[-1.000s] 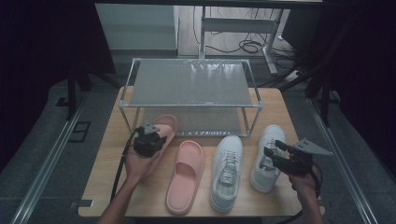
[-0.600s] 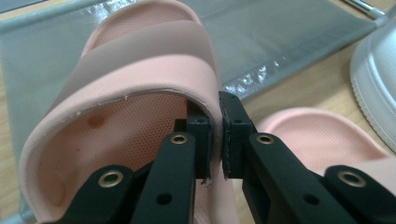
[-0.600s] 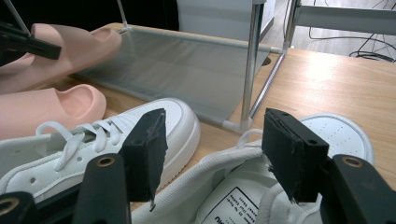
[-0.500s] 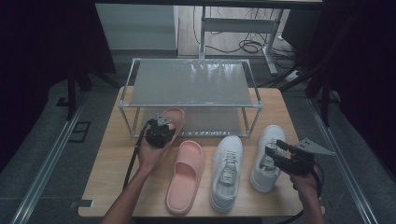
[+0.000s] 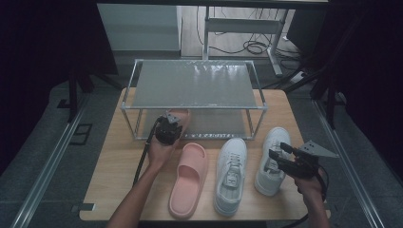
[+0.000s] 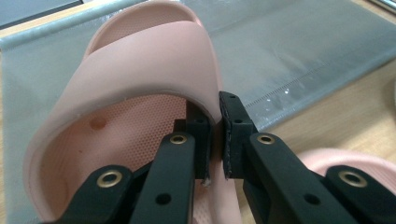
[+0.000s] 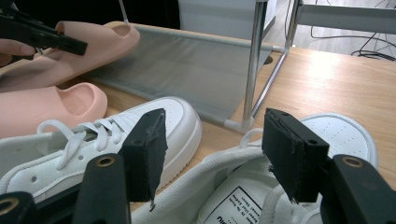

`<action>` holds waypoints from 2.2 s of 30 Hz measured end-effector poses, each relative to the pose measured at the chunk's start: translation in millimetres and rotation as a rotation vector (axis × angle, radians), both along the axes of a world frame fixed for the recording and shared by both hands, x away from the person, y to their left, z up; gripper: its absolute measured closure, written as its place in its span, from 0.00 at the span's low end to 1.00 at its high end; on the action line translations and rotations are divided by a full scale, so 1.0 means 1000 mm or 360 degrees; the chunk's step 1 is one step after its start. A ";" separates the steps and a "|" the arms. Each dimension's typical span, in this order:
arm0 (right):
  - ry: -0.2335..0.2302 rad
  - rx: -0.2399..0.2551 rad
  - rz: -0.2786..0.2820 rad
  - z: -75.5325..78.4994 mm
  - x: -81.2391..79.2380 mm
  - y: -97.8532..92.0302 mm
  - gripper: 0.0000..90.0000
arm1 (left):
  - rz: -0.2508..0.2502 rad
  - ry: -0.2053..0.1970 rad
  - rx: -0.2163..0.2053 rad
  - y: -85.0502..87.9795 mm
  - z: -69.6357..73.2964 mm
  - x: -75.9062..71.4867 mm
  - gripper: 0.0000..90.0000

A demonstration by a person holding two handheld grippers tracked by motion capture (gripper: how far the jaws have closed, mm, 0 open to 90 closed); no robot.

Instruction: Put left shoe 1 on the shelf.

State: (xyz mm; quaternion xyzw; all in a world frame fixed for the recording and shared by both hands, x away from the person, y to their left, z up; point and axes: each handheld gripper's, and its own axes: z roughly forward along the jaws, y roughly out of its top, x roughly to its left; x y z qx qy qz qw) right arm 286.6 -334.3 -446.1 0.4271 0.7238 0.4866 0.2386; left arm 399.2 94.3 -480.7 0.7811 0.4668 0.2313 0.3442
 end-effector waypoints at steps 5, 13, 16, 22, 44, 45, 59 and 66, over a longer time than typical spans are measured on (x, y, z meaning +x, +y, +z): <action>-0.0003 0.0013 -0.0004 0.000 -0.001 -0.001 0.46 | 0.0041 0.0021 0.0028 -0.005 -0.009 0.008 0.93; -0.0003 0.0016 -0.0003 0.000 0.000 -0.002 0.45 | 0.0045 0.0030 0.0063 -0.009 -0.016 0.018 0.93; -0.0008 0.0018 0.0004 0.000 -0.001 -0.002 0.45 | 0.0033 0.0051 0.0108 -0.012 -0.018 0.019 0.91; -0.0001 0.0018 0.0006 -0.001 0.000 -0.002 0.45 | 0.0061 0.0024 0.0046 -0.004 -0.011 0.005 0.64; -0.0001 0.0000 0.0027 -0.001 -0.001 0.004 0.45 | -0.0066 -0.0017 -0.0085 0.043 0.001 -0.078 0.73; -0.0001 0.0000 0.0027 -0.001 -0.001 0.004 0.45 | -0.0084 0.0003 -0.0105 0.045 0.000 -0.080 0.73; -0.0018 -0.0007 0.0022 0.000 -0.002 0.006 0.45 | -0.0136 0.0077 -0.0161 0.065 -0.004 -0.111 0.95; -0.0013 -0.0011 0.0025 -0.001 -0.001 0.007 0.45 | -0.0128 0.0105 -0.0135 0.075 -0.009 -0.120 0.99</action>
